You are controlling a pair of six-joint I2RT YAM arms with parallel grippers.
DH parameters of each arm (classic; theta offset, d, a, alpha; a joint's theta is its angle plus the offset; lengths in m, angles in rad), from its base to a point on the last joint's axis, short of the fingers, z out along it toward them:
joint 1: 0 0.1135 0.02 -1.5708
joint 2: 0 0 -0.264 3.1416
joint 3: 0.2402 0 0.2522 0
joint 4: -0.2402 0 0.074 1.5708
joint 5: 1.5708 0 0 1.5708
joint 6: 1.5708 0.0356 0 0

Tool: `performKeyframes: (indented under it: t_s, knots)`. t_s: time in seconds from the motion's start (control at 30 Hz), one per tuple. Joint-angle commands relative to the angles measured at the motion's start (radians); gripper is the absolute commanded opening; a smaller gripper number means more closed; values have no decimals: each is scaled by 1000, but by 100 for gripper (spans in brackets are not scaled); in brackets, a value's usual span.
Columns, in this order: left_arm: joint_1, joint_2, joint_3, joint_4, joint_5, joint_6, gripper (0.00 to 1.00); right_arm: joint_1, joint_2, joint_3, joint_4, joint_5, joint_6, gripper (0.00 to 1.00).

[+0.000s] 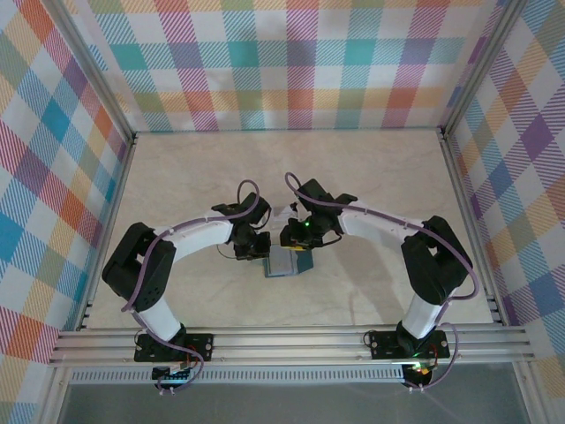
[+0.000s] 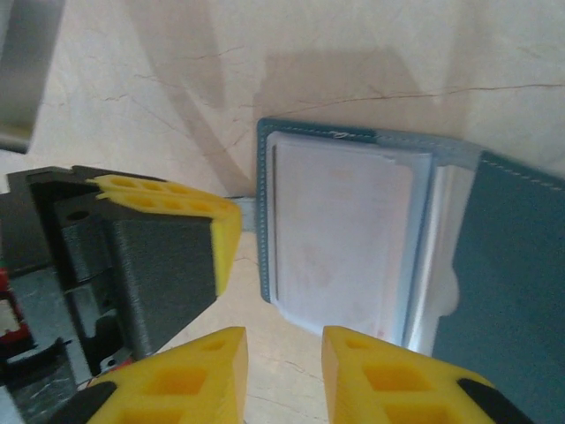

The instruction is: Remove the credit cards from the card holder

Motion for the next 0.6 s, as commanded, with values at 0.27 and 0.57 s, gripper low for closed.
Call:
performKeyframes:
  t_s: [0.27,0.57]
  knots:
    - [41,7,-75,58,50,7,9,58,126,80,26,-54,68,22]
    - [54,16,-99,77,67,13,9,89,230,140,31,-69,82,21]
